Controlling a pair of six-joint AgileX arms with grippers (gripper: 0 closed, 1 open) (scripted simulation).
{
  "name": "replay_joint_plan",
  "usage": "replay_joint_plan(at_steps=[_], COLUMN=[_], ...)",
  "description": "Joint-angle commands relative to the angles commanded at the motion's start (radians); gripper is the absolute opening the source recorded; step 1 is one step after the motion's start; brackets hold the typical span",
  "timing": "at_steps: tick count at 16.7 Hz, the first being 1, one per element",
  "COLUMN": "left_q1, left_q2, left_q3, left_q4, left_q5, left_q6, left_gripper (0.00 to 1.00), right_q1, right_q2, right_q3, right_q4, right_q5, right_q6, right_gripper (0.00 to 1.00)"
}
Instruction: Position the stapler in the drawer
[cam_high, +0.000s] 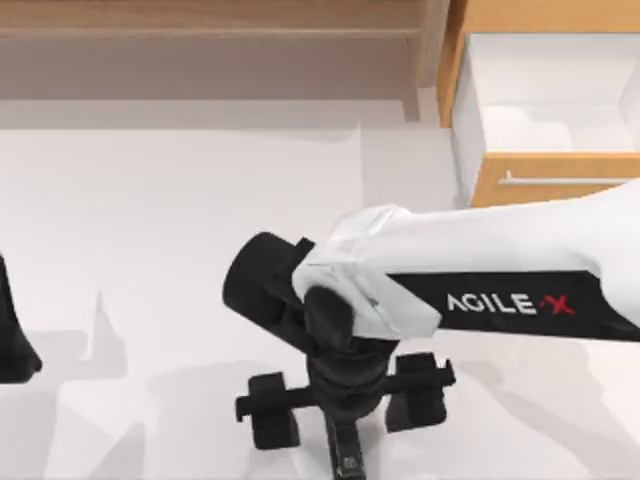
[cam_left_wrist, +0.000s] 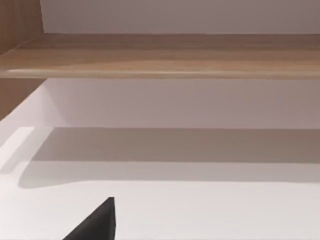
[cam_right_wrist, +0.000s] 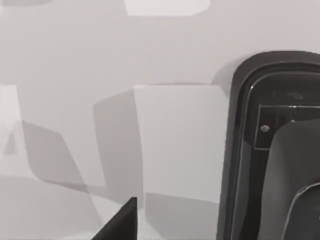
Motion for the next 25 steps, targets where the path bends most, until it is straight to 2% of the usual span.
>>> replay_joint_plan(at_steps=[9,19,25], left_q1=[0.000,0.000,0.000], left_q2=[0.000,0.000,0.000], left_q3=[0.000,0.000,0.000], left_q4=[0.000,0.000,0.000], left_q5=[0.000,0.000,0.000], left_q6=[0.000,0.000,0.000], left_gripper=[1.00,1.00,1.00], right_q1=[0.000,-0.002,-0.002], right_q2=[0.000,-0.004,-0.045], right_q3=[0.000,0.003,0.057], right_q4=[0.000,-0.004,-0.103], right_q5=[0.000,0.001,0.000], right_q6=[0.000,0.000,-0.001], right_gripper=[0.02,0.00,0.00])
